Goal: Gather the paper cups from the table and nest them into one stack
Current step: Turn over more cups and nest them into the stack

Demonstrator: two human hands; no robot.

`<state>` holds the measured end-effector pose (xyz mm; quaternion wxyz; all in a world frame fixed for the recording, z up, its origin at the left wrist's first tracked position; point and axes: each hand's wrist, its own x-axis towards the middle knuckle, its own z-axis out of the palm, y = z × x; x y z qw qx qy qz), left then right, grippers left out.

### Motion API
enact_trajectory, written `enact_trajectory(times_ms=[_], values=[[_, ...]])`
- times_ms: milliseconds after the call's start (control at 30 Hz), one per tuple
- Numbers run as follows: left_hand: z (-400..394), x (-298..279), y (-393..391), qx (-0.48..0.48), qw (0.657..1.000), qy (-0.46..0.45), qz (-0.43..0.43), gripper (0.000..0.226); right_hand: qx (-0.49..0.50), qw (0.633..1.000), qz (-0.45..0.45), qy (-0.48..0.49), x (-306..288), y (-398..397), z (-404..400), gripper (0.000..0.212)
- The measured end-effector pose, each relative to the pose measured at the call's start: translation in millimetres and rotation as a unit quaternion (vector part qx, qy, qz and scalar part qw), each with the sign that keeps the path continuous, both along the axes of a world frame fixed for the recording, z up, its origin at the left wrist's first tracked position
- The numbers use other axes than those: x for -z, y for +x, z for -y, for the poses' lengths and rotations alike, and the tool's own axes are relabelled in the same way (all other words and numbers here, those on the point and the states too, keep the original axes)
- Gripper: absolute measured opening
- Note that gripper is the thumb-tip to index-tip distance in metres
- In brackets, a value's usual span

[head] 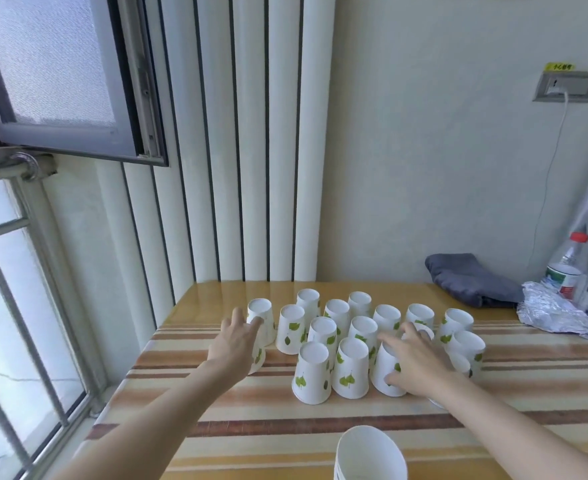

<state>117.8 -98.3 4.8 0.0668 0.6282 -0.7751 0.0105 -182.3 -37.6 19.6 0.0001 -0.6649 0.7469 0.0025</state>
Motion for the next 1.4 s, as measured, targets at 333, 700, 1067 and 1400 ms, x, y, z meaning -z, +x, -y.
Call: enact_trajectory(times_ms=[333,700,1067,1400], values=[[-79,-77,16,0.038,0.978,-0.119,-0.167,0.054,0.044,0.993,0.087,-0.072,-22,8,-51,0.047],[-169,-95,-45,0.087,0.804,0.168,-0.564,0.087,0.026,0.777,0.616,-0.131,-88,37,-144,0.075],[-187,-88,-64,0.146,0.832,0.141,-0.516,0.069,0.021,0.829,0.540,-0.142,-74,18,-181,0.064],[-182,-44,-72,0.164,0.879,0.180,-0.410,0.085,-0.011,0.782,0.568,-0.257,-82,26,-179,0.081]])
